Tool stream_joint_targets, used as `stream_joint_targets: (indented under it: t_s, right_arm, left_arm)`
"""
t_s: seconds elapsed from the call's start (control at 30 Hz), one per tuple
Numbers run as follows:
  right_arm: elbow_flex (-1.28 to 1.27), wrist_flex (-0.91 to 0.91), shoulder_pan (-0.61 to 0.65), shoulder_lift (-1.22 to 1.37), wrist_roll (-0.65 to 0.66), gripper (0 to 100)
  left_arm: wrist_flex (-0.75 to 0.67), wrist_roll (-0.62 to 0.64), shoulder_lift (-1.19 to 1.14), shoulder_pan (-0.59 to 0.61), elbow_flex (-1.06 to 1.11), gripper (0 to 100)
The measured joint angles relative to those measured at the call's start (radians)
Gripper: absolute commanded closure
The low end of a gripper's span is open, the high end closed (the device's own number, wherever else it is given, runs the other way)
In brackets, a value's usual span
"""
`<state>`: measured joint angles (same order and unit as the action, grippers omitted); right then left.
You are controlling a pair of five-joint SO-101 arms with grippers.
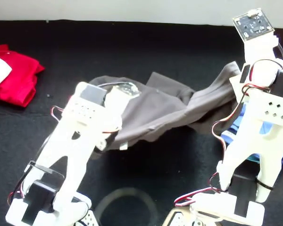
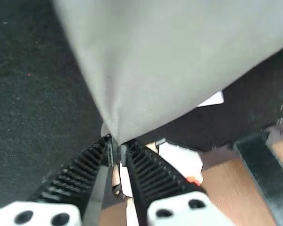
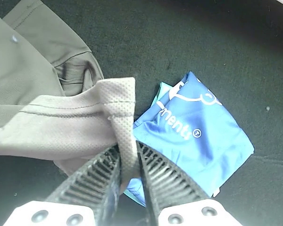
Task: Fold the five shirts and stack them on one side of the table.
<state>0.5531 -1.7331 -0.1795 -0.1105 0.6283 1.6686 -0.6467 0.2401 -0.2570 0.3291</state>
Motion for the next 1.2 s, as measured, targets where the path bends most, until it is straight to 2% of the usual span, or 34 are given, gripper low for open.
stream_joint_targets:
  t_s: [0.07,0.17,0.33,0.43,0.6,0.73,0.87,1.07,1.2]
  right_arm:
    - [0.000,0.000,-0.003,0.000,0.000,99.2]
    - [-0.002,0.000,-0.009,-0.008,0.000,99.2]
    - [-0.002,-0.015,-0.025,-0.046,0.052,99.2]
    - [-0.002,-0.018,-0.043,-0.049,0.060,99.2]
    - [-0.008,-0.018,-0.060,-0.051,0.060,99.2]
    - [-0.094,-0.018,-0.066,-0.055,0.060,99.2]
    - [-0.138,-0.018,-0.066,-0.055,0.060,99.2]
    - [-0.140,-0.018,-0.066,-0.057,0.060,99.2]
    - [-0.146,-0.018,-0.066,-0.057,0.061,99.2]
  left_arm:
    - [-0.026,0.057,0.000,0.008,-0.006,79]
    - [-0.051,0.114,0.000,0.012,-0.074,79]
    - [-0.129,0.126,0.000,0.031,-0.126,79]
    - [-0.221,0.132,-0.011,0.029,-0.103,84]
    - [-0.417,0.164,-0.181,0.026,-0.049,87]
    - [-0.505,0.167,-0.385,0.029,-0.077,90]
    - [-0.525,0.167,-0.594,0.038,-0.213,91]
    - [-0.522,0.169,-0.829,0.110,-0.546,91]
    - [-0.453,0.169,-0.896,0.146,-0.773,91]
